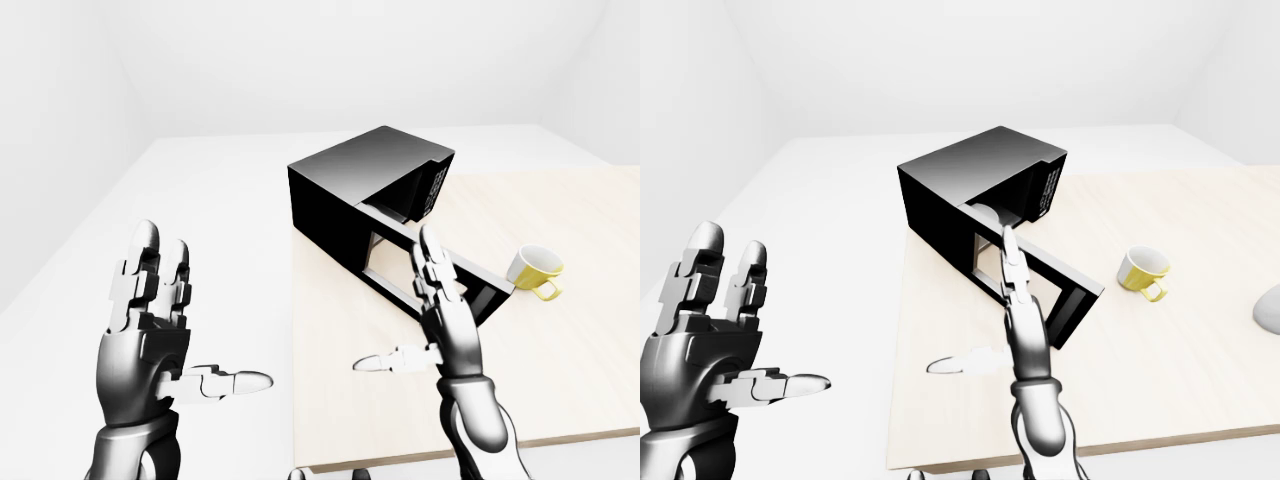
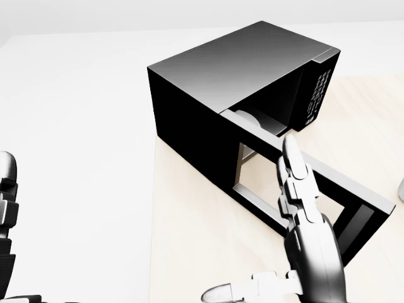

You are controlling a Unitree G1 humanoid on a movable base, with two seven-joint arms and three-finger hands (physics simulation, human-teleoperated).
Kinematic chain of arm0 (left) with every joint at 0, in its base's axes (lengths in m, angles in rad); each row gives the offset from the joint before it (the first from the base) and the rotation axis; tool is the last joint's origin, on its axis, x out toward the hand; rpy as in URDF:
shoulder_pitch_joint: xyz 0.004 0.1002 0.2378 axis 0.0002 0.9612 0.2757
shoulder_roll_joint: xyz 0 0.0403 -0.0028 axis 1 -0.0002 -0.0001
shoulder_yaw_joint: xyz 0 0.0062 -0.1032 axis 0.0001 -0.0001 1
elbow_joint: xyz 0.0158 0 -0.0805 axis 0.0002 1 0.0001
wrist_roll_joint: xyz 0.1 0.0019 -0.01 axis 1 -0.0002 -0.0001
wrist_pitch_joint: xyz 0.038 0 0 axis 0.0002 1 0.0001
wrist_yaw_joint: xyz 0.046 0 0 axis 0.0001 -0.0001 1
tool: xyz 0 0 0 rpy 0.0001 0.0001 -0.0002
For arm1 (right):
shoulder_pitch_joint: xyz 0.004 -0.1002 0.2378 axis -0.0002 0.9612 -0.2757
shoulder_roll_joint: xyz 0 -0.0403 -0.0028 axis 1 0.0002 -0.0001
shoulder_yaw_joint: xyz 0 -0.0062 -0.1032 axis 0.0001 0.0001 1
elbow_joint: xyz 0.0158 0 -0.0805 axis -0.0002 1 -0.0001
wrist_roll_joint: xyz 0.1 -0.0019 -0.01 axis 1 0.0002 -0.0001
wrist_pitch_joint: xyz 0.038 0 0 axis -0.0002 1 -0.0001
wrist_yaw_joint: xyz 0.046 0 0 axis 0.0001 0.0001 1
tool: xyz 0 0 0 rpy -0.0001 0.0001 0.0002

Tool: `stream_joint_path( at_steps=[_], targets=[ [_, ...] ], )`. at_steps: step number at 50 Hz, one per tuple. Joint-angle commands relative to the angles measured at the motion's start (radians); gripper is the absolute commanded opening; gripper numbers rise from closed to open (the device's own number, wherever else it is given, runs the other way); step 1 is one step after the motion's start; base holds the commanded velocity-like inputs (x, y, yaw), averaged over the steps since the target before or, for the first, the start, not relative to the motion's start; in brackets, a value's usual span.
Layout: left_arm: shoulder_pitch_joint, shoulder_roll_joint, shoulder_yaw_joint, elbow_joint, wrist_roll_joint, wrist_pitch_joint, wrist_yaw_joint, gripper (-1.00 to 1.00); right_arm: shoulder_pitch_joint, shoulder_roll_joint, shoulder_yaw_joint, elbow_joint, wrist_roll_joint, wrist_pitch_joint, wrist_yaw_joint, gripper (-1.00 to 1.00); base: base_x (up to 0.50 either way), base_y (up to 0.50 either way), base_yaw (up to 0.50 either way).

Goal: Close the microwave.

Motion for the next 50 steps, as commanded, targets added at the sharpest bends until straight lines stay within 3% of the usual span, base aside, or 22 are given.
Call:
stream_joint_path(
  at_steps=[1,10,13,21,27,50],
  targets=[
    [0.002,0.0,-0.002,0.003,0.001,0.0,0.002,1.0,-0.042,0.012,0.006,0.153,-0.009,0.0,-0.003,1.0,0.0,0.0,0.0],
    [0.008,0.0,-0.01,0.005,0.008,0.0,0.003,1.0,-0.067,0.023,-0.015,0.217,-0.01,0.0,-0.007,1.0,0.0,0.0,0.0],
    [0.008,0.001,-0.01,0.004,0.009,0.0,0.004,1.0,-0.094,0.033,-0.032,0.293,-0.008,-0.03,-0.008,1.0,0.0,0.0,0.0],
    [0.009,0.001,-0.009,0.002,0.007,0.0,0.003,1.0,-0.115,0.045,-0.048,0.351,0.012,-0.047,0.006,1.0,0.0,0.0,0.0],
    [0.011,0.0,-0.009,0.005,0.009,0.0,0.002,1.0,-0.151,0.055,-0.07,0.449,0.021,-0.089,0.006,1.0,0.0,0.0,0.0],
    [0.012,0.002,-0.017,0.007,0.011,0.0,0.005,1.0,-0.267,0.06,-0.156,0.627,0.07,-0.115,0.028,1.0,0.0,0.0,0.0]
  ],
)
